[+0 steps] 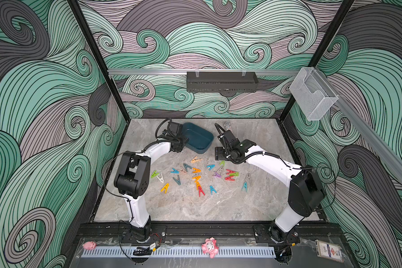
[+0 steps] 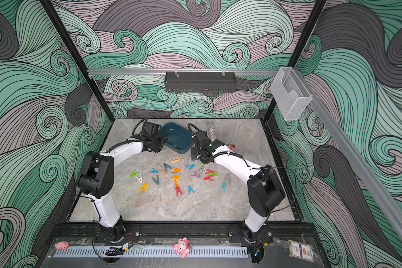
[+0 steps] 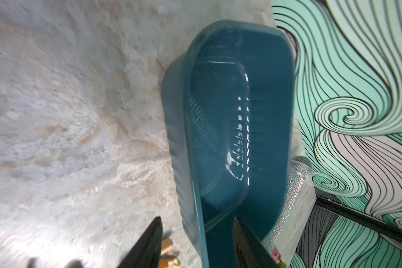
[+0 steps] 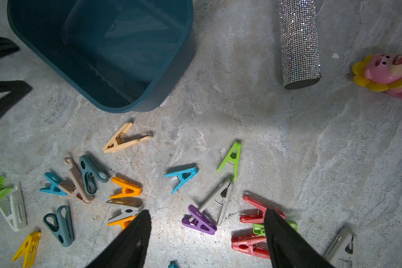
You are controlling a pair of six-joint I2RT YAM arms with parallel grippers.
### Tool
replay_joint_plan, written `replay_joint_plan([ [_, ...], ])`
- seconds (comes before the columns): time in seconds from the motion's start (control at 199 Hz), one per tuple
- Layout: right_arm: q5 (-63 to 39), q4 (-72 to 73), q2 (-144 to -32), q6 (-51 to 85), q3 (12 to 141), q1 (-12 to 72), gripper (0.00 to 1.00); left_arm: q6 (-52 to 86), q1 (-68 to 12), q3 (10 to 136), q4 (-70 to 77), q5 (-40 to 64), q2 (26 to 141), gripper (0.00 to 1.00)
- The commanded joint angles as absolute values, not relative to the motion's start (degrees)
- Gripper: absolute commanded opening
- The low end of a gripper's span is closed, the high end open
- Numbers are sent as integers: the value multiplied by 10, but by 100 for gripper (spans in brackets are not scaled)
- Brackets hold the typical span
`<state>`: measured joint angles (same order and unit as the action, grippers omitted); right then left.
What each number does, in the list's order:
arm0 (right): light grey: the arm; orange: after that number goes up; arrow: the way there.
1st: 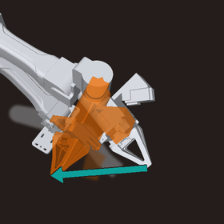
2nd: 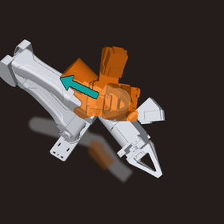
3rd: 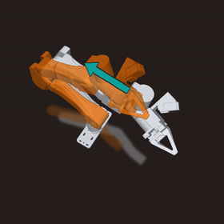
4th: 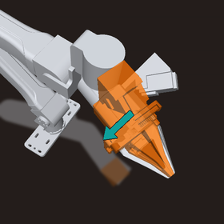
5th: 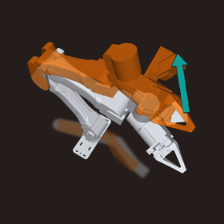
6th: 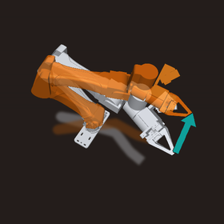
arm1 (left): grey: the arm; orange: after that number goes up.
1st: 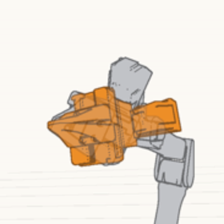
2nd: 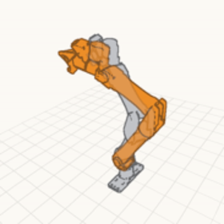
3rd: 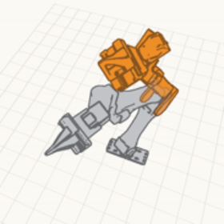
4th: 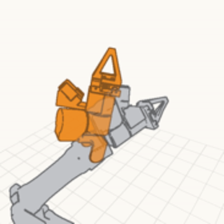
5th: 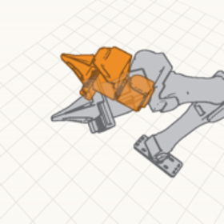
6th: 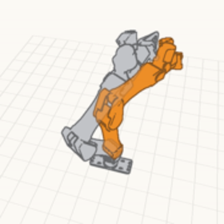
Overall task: Put the clothespins into the storage box
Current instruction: Move the storage box to the center of the board, then pick up the clothespin from the center of the board.
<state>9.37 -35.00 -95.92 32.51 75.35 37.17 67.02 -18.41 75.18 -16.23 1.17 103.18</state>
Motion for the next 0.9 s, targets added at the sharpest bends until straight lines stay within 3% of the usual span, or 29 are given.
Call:
replay_joint_plan([
  [0.0, 99, -366, -933, 335, 740, 371, 77, 563, -187, 755, -239, -30, 949, 55],
  [0.186, 122, -402, -922, 347, 719, 409, 74, 399, -191, 675, -248, -77, 823, 57],
  [0.407, 143, -448, -904, 390, 688, 480, 72, 239, -202, 581, -258, -47, 702, 57],
  [0.633, 91, -475, -920, 416, 654, 532, 65, 252, -202, 470, -260, -45, 620, 55],
  [0.899, 55, -475, -993, 408, 683, 572, 68, 280, -203, 440, -216, -22, 625, 57],
])
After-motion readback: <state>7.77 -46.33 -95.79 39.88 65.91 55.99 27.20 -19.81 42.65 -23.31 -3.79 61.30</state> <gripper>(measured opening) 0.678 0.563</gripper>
